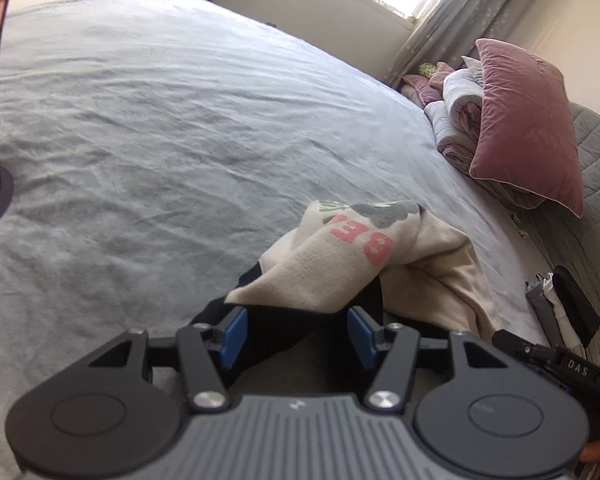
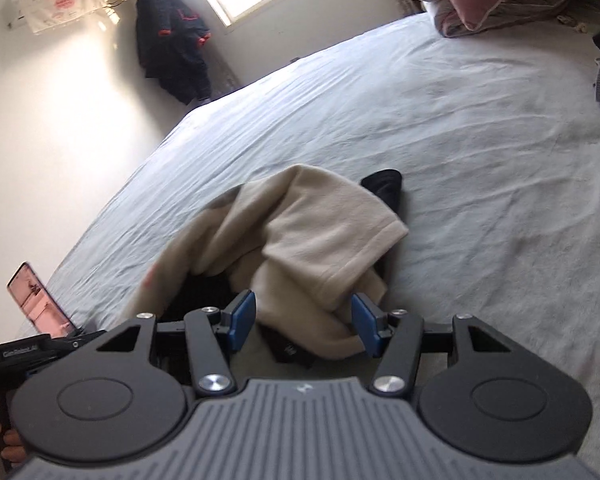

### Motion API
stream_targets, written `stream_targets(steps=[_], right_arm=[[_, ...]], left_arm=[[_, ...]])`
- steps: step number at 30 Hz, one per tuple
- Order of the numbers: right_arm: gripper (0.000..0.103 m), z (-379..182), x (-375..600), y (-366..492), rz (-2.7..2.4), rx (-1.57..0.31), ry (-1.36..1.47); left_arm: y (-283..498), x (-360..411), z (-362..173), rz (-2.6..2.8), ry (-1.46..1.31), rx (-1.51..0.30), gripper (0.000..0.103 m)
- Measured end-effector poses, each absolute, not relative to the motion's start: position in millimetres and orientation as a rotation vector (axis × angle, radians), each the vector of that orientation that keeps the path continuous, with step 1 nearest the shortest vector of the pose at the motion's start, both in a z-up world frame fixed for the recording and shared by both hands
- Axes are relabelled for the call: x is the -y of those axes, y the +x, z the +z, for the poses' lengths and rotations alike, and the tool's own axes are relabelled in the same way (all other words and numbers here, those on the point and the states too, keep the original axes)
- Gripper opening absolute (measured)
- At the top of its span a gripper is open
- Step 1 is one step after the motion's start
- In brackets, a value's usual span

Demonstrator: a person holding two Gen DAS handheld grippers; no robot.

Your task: Fold clothes

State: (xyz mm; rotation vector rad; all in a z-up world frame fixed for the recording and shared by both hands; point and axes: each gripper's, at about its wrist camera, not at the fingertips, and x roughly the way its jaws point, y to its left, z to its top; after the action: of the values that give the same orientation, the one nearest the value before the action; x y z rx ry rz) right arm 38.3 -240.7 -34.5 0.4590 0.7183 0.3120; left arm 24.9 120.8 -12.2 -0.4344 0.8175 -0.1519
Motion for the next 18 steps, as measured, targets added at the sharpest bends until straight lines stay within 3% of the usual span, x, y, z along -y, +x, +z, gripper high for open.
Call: stream_targets(steps=[6, 11, 16, 18], right_arm=[[0.058, -43, 253, 46, 0.336, -0.731, 0.559], [0.058, -46, 257, 47, 0.342, -0.726, 0.594], [0.057, -53, 263, 49, 0.343, -0.715, 0.658], [0.05, -57, 266, 50, 0.36, -0.719, 0.698]], left_arm=[[35, -107, -14, -0.129, -0.435, -0.823, 0.068], [39, -96, -12, -0.134, -0.411, -0.81, 0.085], [40, -97, -13, -0.144, -0.414, -0.816, 0.089], [38, -99, -12, -0.152, -0.421, -0.813, 0.089]])
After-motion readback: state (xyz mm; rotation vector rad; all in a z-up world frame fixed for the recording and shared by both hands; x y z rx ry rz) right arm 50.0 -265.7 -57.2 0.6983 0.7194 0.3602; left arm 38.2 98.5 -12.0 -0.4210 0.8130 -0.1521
